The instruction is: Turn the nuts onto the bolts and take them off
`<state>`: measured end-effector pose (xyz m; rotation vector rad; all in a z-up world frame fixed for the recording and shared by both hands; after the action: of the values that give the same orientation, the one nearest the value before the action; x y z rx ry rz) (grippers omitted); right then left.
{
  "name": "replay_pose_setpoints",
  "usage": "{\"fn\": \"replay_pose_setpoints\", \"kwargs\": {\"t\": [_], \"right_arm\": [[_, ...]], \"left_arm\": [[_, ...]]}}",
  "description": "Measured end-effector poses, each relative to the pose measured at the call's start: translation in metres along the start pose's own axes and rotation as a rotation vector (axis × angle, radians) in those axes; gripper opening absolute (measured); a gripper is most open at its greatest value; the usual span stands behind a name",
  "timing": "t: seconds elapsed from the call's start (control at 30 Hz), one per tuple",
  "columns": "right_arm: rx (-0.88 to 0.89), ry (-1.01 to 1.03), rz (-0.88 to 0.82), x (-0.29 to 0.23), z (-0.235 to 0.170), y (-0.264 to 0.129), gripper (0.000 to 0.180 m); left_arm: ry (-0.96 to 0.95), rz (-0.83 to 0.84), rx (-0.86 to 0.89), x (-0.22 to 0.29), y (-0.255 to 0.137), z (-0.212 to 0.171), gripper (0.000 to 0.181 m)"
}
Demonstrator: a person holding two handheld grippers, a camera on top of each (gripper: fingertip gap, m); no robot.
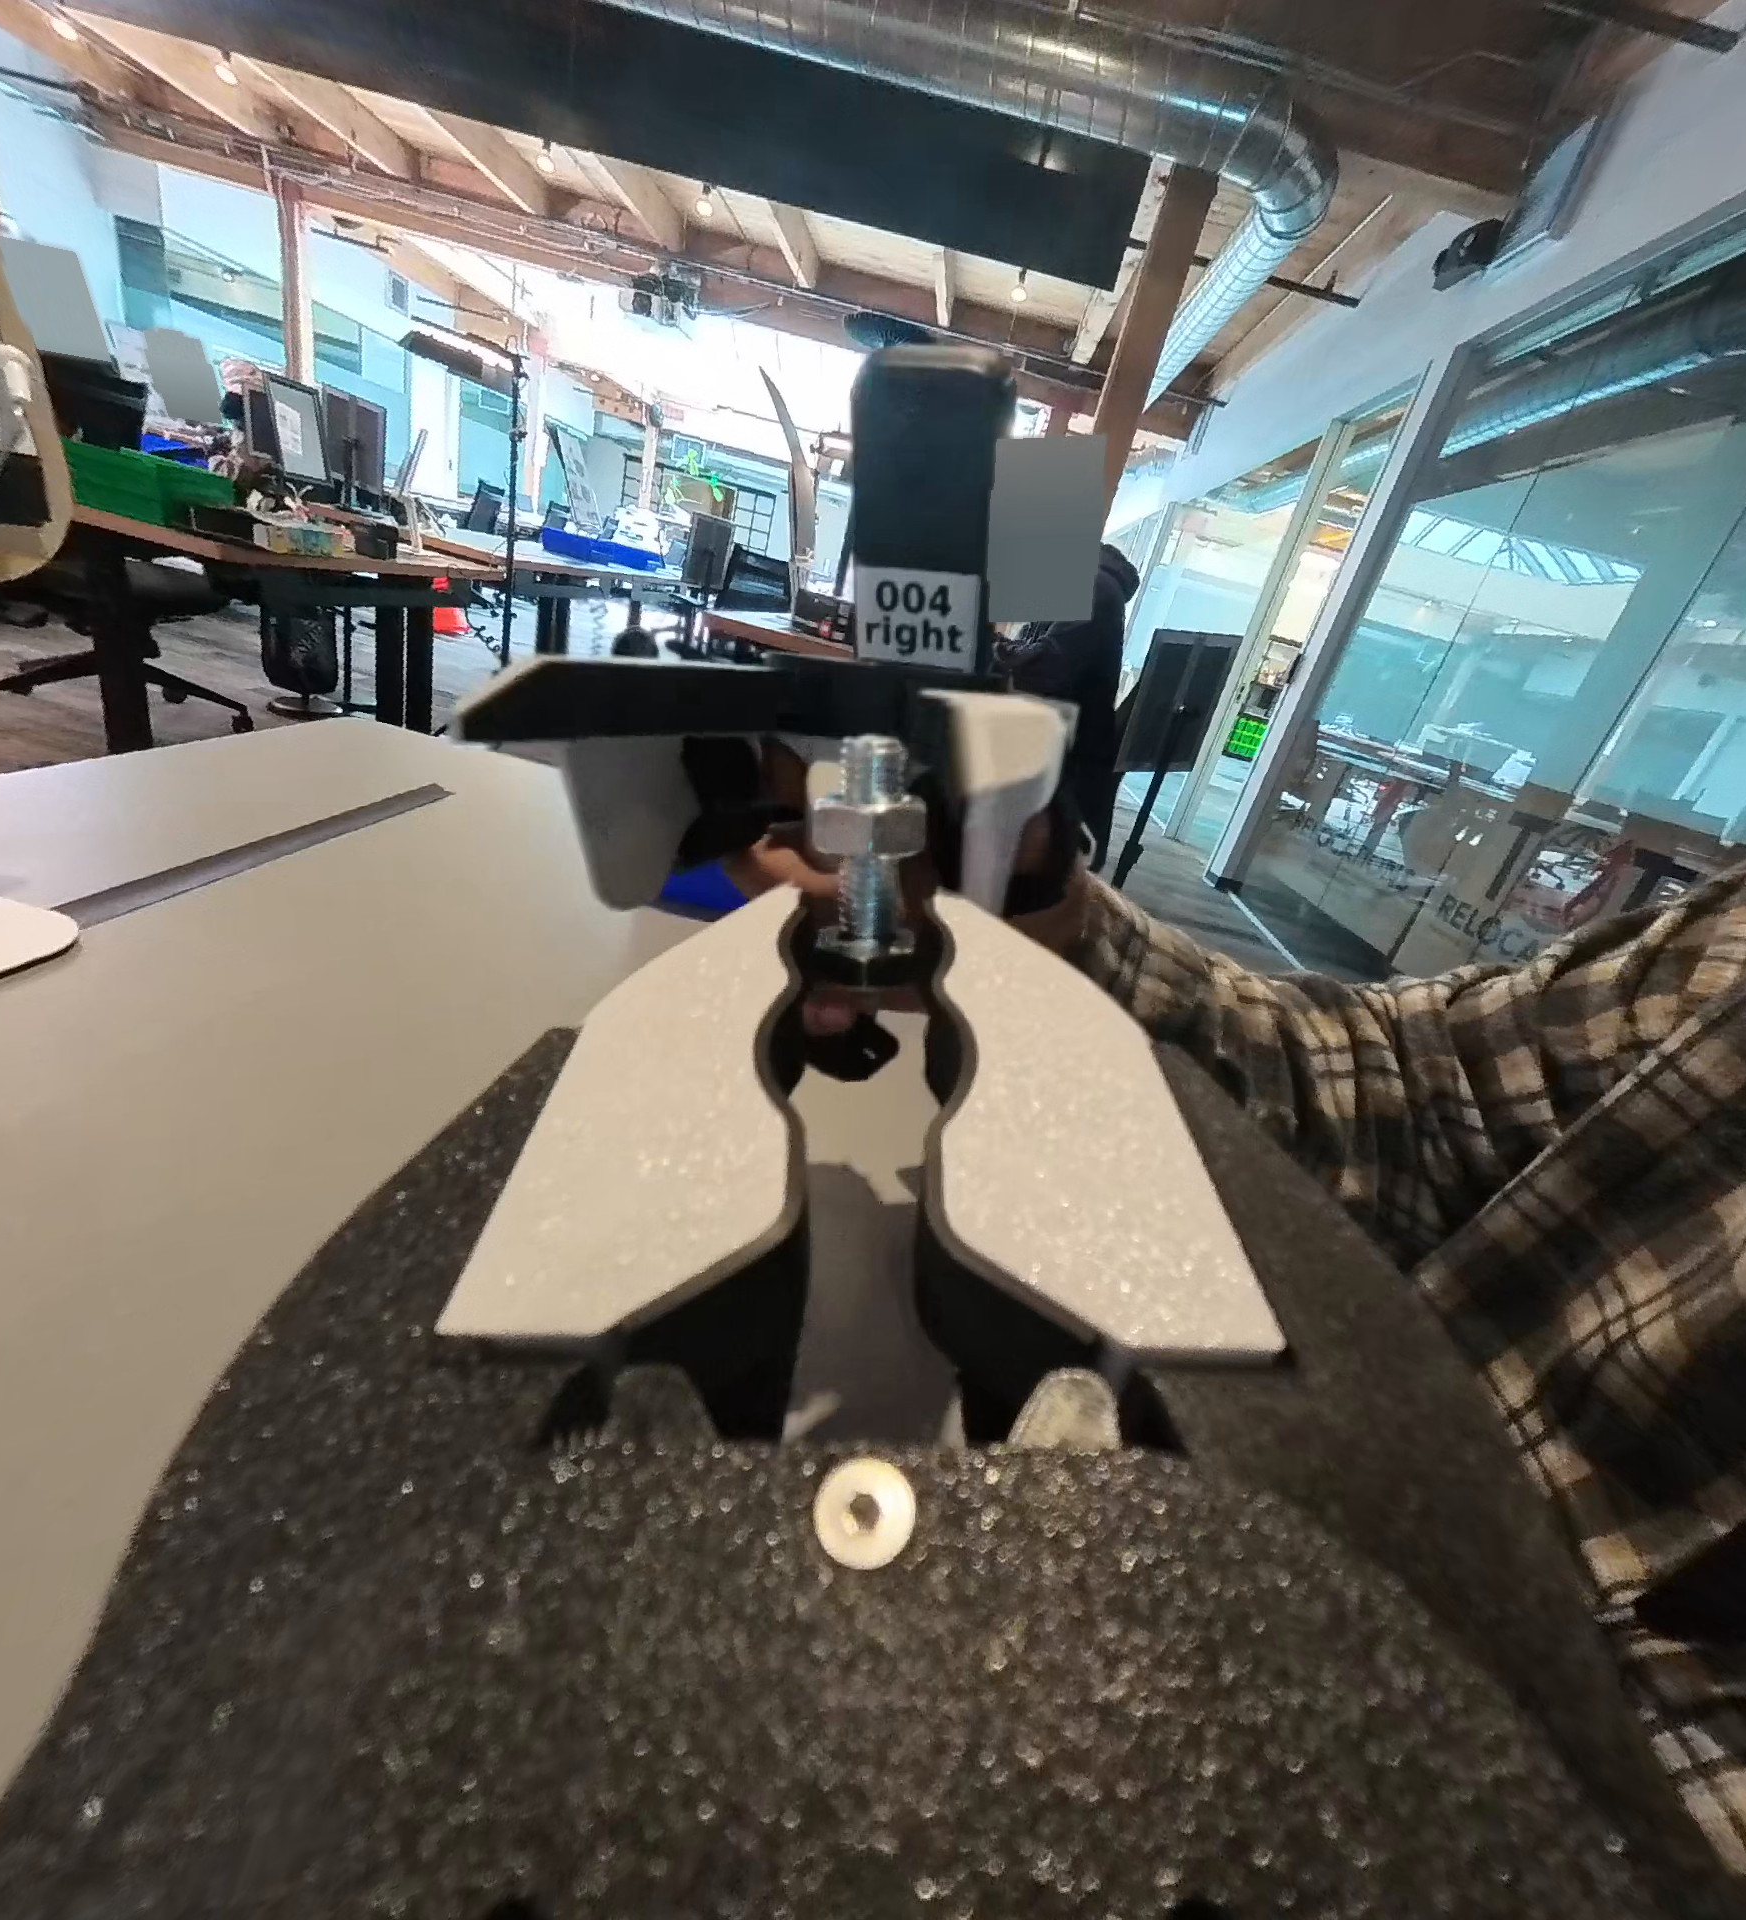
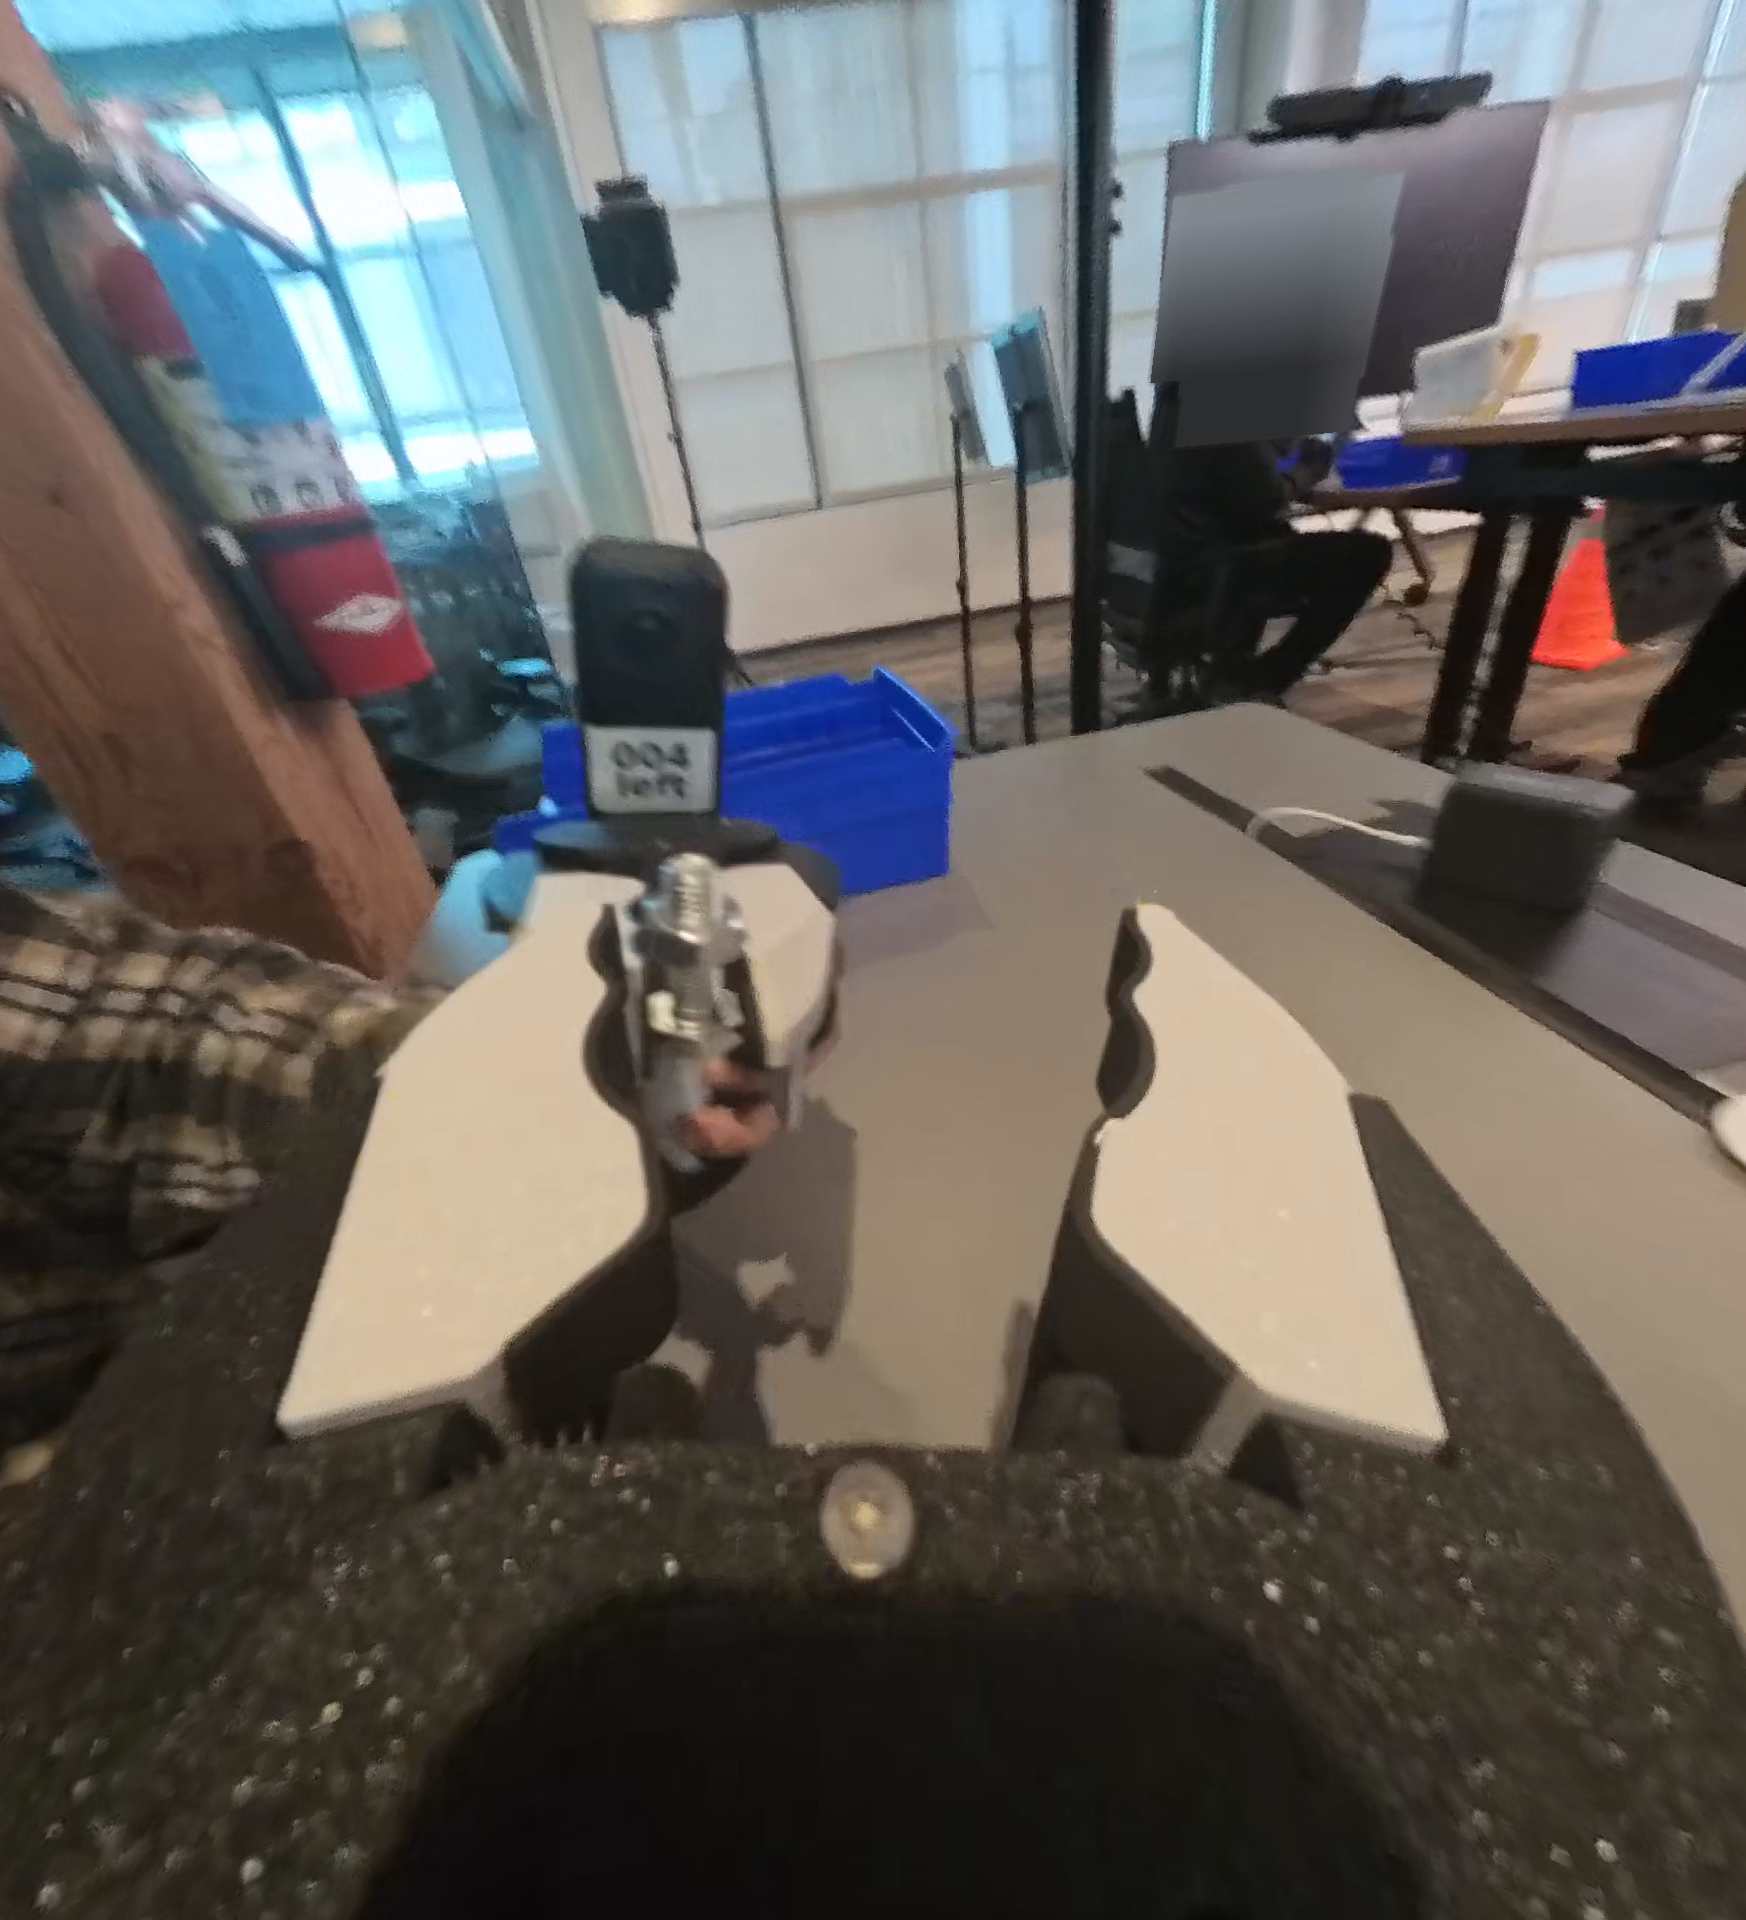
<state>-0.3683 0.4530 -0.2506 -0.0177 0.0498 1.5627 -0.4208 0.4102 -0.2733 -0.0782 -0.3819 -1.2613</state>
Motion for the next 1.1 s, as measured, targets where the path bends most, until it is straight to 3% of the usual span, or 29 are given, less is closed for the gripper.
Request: {"fn": "replay_pose_setpoints", "kwargs": {"t": [0.07, 0.1, 0.13, 0.3, 0.37, 0.43, 0.53, 0.63, 0.7, 0.77, 0.97, 1.1], "right_arm": [[-0.030, -0.017, -0.062, 0.010, -0.002, -0.006, 0.095], [-0.028, -0.018, -0.101, 0.018, -0.002, -0.014, 0.083], [-0.003, -0.009, -0.121, 0.023, 0.001, -0.021, 0.086], [0.024, 0.020, -0.004, 0.000, 0.005, -0.004, 0.091], [-0.011, 0.004, -0.042, 0.005, 0.001, -0.003, 0.095], [-0.011, 0.007, -0.120, 0.021, 0.001, -0.018, 0.088], [0.061, 0.051, -0.066, 0.016, 0.010, -0.023, 0.090], [0.017, 0.016, 0.006, -0.004, 0.006, -0.002, 0.092], [-0.022, -0.008, -0.042, 0.003, 0.002, -0.003, 0.096], [0.003, 0.011, -0.101, 0.017, 0.004, -0.019, 0.087], [0.051, 0.043, 0.027, -0.006, 0.011, -0.003, 0.092], [0.023, 0.047, -0.047, 0.011, 0.005, -0.015, 0.090]], "left_arm": [[0.000, 0.001, 0.004, 0.001, 0.000, 0.000, 0.018], [0.002, -0.002, 0.008, 0.001, -0.001, 0.001, 0.018], [0.002, -0.008, 0.016, 0.001, -0.002, 0.003, 0.018], [-0.001, -0.012, 0.015, 0.001, -0.001, 0.002, 0.018], [-0.002, -0.020, 0.016, 0.003, 0.000, 0.001, 0.018], [0.009, -0.023, 0.024, 0.004, -0.001, 0.004, 0.018], [0.015, -0.026, 0.035, 0.005, -0.003, 0.007, 0.018], [0.001, -0.032, 0.029, 0.005, 0.000, 0.003, 0.017], [-0.001, -0.033, 0.027, 0.005, 0.000, 0.003, 0.018], [0.008, -0.036, 0.036, 0.006, -0.002, 0.005, 0.018], [0.004, -0.045, 0.029, 0.007, 0.001, 0.002, 0.018], [0.016, -0.051, 0.031, 0.009, 0.001, 0.003, 0.018]]}}
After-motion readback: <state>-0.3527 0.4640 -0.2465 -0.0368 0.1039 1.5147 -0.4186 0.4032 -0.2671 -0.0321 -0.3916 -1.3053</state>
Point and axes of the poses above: each gripper's, where its closed fingertips meet, y out along the fingers, z out of its top, x = y × z across the jaws, the point moved 4 cm from there along -y, back along the fingers, and after that the axes turned 5 degrees about -y, right-handed, at the moved point
